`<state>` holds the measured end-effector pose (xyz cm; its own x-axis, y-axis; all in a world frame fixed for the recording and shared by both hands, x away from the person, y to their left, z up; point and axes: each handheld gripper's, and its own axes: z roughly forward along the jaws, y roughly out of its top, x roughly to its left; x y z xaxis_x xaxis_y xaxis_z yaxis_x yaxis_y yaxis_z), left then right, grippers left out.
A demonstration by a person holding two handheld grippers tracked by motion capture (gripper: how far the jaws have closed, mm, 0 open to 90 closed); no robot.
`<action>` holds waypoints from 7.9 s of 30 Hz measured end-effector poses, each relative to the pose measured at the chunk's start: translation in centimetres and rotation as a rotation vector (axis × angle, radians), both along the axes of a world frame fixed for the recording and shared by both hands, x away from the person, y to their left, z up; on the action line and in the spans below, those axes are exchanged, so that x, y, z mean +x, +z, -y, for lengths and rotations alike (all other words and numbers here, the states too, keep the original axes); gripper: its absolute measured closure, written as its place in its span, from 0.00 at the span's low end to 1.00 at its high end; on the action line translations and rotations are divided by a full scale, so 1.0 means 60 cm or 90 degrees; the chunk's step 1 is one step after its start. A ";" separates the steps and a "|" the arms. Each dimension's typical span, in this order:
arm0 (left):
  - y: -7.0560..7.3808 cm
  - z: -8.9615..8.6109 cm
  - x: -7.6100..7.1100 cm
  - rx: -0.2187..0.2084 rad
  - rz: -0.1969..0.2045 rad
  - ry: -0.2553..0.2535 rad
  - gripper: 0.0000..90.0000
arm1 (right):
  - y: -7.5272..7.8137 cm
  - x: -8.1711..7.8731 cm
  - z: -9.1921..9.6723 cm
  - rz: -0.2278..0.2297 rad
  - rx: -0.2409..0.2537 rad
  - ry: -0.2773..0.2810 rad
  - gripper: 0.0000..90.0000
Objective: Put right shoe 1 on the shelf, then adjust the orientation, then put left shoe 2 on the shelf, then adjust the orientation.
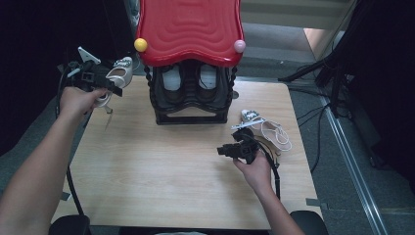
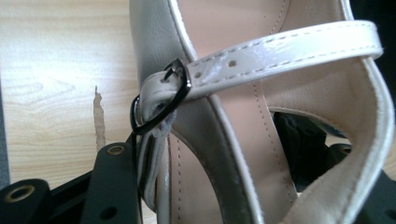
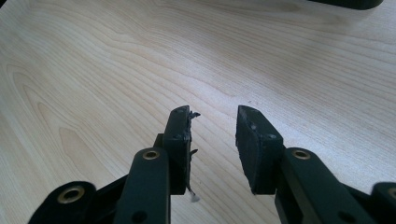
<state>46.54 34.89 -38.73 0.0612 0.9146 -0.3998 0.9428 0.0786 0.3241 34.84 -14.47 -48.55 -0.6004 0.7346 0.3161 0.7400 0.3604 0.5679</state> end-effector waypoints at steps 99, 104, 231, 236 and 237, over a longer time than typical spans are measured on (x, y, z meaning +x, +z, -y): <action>0.364 0.354 0.064 0.084 0.186 -0.028 0.47 | 0.015 -0.004 0.013 0.008 0.027 0.001 0.74; 0.356 0.357 0.064 0.085 0.188 -0.032 0.43 | 0.014 -0.004 0.012 0.008 0.026 0.001 0.74; 0.058 0.080 -0.086 -0.049 0.177 -0.070 0.35 | 0.038 0.051 0.101 0.028 0.021 -0.081 0.74; 0.028 0.083 -0.101 -0.047 0.171 -0.080 0.34 | 0.036 0.066 0.124 0.017 0.026 -0.100 0.81; 0.023 0.084 -0.103 -0.048 0.167 -0.084 0.35 | 0.036 0.070 0.129 0.014 0.024 -0.101 0.83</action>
<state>40.33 29.82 -37.37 0.2876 0.8600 -0.4216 0.8317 -0.0060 0.5552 39.01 -22.20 -46.39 -0.4847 0.8086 0.3334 0.7734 0.2182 0.5953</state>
